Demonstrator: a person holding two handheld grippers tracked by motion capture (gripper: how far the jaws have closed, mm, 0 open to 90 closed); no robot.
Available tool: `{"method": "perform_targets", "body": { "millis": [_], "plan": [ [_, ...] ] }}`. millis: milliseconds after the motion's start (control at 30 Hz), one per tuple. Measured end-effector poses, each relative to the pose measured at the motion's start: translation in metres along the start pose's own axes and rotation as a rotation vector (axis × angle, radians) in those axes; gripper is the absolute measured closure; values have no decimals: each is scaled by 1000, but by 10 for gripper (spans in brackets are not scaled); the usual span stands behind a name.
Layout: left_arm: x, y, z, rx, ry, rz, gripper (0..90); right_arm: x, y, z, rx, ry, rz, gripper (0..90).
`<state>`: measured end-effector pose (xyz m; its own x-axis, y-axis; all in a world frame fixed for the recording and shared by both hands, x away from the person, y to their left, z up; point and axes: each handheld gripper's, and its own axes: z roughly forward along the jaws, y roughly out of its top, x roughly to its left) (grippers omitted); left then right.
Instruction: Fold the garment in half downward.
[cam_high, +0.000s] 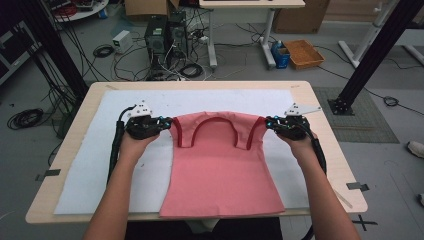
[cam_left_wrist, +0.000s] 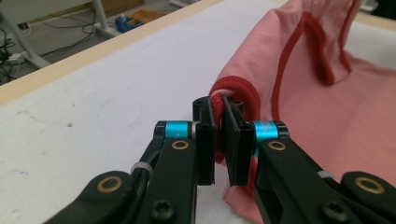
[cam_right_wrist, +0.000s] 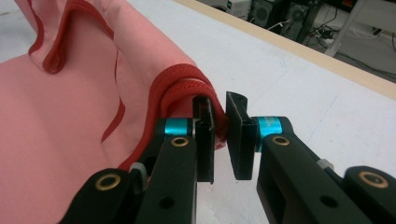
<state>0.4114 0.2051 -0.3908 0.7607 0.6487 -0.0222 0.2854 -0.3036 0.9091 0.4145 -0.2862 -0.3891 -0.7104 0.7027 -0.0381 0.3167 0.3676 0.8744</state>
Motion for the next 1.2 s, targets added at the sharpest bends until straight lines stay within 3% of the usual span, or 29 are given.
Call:
{"method": "perform_targets", "body": {
  "millis": [467, 633, 800, 900, 1200],
  "plan": [
    [-21, -16, -19, -30, -53, 38, 836, 21, -17, -28, -47, 39, -63, 813],
    [-35, -26, -26, -14, -81, 68, 833, 34, -26, -38, -46, 53, -91, 807],
    [-51, -39, -35, -11, -117, 72, 830, 48, -40, -47, -46, 70, -101, 792],
    [-63, -49, -39, 15, -141, 90, 830, 58, -51, -55, -49, 65, -115, 788],
    [-82, -75, -40, 63, -163, 96, 829, 81, -84, -60, 39, 81, -159, 773]
  ]
}}
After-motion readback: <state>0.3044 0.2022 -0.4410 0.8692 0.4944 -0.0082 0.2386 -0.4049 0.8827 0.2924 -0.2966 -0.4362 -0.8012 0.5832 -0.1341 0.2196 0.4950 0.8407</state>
